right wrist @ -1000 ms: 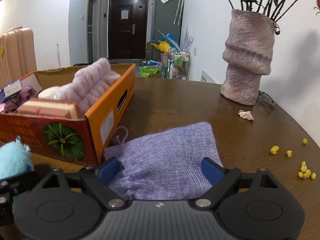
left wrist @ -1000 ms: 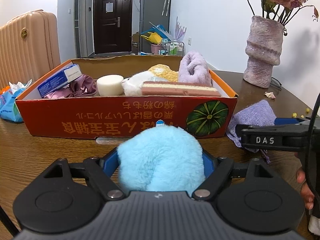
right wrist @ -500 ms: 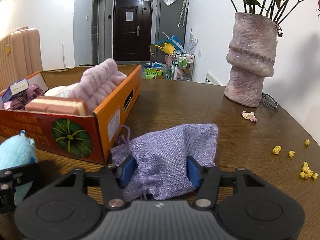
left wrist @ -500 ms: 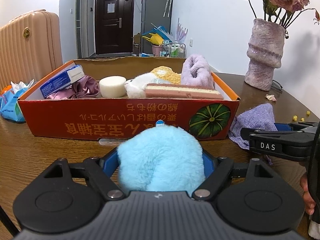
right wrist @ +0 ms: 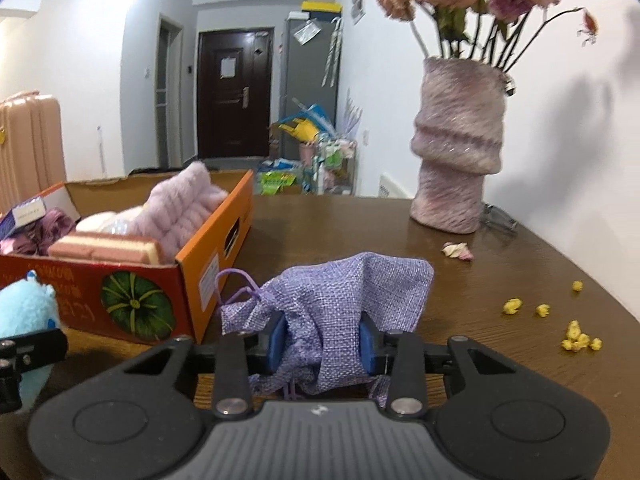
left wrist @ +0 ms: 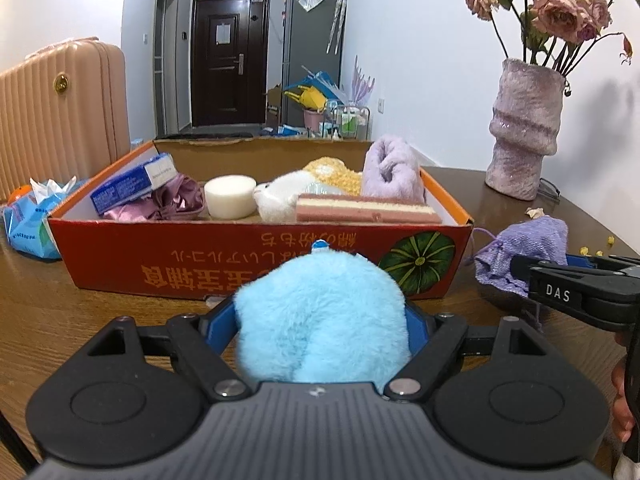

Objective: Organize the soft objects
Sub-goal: 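Lower the right gripper onto the purple drawstring pouch and close it, then lift the pouch with the right gripper while the left gripper carries the blue ball toward the box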

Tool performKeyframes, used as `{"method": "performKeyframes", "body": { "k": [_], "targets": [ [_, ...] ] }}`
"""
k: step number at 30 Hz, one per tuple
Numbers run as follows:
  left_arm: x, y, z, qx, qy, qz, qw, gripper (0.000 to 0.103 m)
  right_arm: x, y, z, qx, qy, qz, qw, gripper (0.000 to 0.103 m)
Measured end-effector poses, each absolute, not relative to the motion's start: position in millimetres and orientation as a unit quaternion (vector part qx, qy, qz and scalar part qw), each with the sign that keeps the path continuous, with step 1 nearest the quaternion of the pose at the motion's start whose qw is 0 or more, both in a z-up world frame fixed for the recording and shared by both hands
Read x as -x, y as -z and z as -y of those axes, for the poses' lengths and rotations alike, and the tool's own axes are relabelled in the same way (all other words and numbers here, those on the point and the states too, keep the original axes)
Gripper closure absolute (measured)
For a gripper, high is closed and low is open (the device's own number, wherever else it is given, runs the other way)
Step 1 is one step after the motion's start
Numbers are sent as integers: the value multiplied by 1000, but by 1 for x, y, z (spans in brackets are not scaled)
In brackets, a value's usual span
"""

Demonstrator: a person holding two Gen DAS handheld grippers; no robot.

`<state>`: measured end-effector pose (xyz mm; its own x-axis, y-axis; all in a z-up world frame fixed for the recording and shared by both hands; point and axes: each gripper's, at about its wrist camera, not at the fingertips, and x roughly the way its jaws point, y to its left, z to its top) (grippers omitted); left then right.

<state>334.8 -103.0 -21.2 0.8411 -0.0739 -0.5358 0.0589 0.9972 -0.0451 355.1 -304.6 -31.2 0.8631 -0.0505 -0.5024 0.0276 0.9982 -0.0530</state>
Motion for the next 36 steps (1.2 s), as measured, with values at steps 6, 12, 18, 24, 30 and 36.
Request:
{"method": "performKeyframes", "body": {
  "k": [6,12,18,24,30,36],
  "targets": [
    [-326,15,100,12,37,-259,965,22,-341,22,308,11,44,-230,972,67],
    [-317,8,93,16,34,-243,969,22,-327,13,307,5,64,-199,978,67],
    [-309,0,83,22,29,-222,974,22,-312,1,302,2,77,-159,984,67],
    [-304,-11,75,29,21,-196,980,22,-302,-9,287,1,70,-122,990,67],
    [-304,-20,70,30,9,-170,985,21,-301,-12,260,9,47,-99,994,67],
    [-311,-27,59,40,-9,-151,988,21,-305,-13,237,24,31,-80,996,67]
  ]
}}
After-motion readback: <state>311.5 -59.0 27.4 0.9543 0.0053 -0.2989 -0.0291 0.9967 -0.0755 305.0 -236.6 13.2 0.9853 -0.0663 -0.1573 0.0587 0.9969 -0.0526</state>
